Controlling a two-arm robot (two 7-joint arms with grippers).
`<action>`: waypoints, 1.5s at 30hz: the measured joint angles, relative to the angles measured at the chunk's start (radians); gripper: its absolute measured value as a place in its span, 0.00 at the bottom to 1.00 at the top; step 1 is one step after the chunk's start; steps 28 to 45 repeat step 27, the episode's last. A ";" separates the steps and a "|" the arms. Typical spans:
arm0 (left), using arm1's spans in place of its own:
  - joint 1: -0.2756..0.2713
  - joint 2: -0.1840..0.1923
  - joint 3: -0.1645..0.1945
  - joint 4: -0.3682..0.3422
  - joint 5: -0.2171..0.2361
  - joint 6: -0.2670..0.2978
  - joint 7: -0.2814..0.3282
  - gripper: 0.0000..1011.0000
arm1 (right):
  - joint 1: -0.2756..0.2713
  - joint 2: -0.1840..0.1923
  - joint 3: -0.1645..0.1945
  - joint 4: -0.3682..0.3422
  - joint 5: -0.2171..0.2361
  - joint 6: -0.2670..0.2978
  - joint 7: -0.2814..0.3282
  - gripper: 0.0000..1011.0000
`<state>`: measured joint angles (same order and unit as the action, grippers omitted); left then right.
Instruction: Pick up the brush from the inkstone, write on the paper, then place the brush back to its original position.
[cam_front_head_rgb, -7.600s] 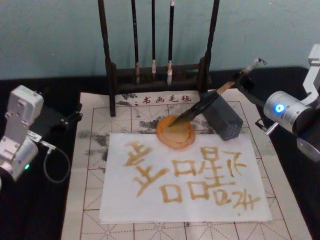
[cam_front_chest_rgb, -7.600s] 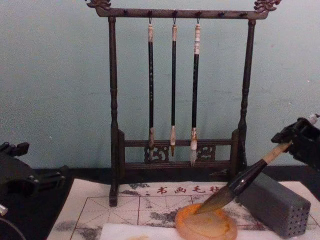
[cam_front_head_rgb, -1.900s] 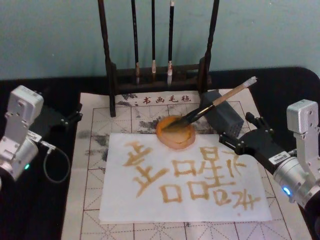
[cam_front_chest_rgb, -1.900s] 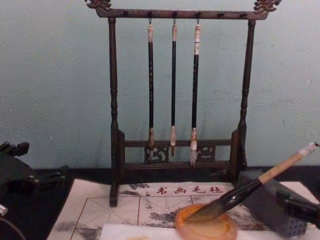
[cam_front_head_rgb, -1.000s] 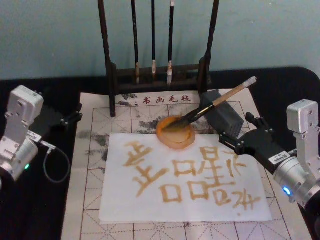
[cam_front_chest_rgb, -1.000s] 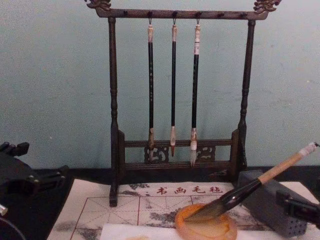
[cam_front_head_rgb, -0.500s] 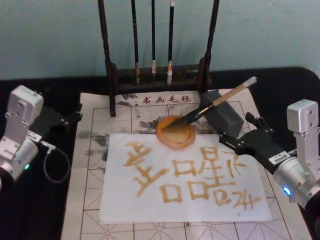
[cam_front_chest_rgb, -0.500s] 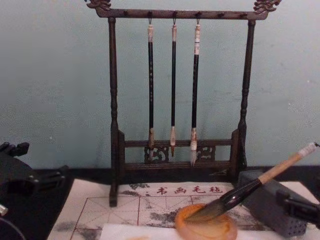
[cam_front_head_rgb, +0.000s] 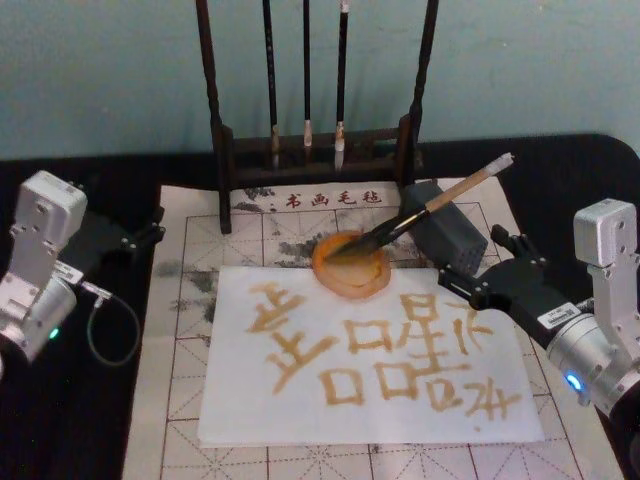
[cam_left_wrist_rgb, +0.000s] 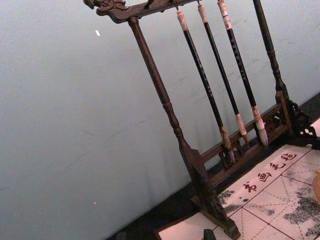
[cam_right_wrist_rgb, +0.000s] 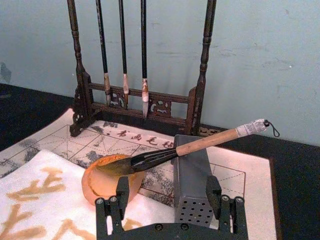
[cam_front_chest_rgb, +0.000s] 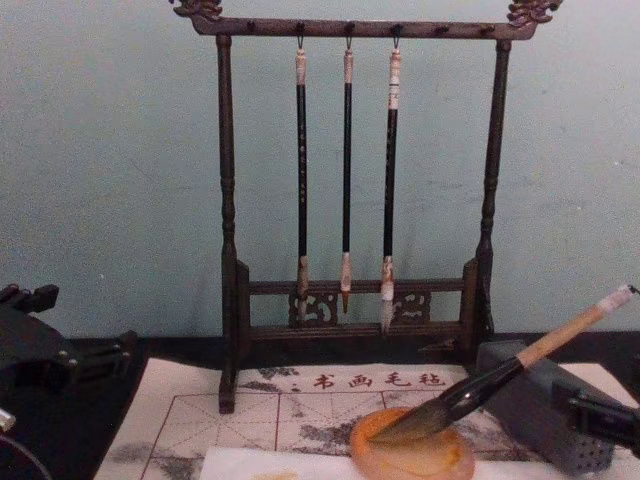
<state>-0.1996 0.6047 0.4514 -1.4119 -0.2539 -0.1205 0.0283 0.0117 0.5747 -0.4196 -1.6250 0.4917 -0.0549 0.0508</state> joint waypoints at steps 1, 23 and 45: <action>0.000 0.000 0.000 0.000 0.000 0.000 0.000 0.99 | 0.000 0.000 0.000 0.000 0.000 0.000 0.000 0.99; 0.000 0.000 0.000 0.000 0.000 0.000 0.000 0.99 | 0.000 0.000 0.000 0.000 0.000 0.000 0.000 0.99; 0.000 0.000 0.000 0.000 0.000 0.000 0.000 0.99 | 0.000 0.000 0.000 0.000 0.000 0.000 0.000 0.99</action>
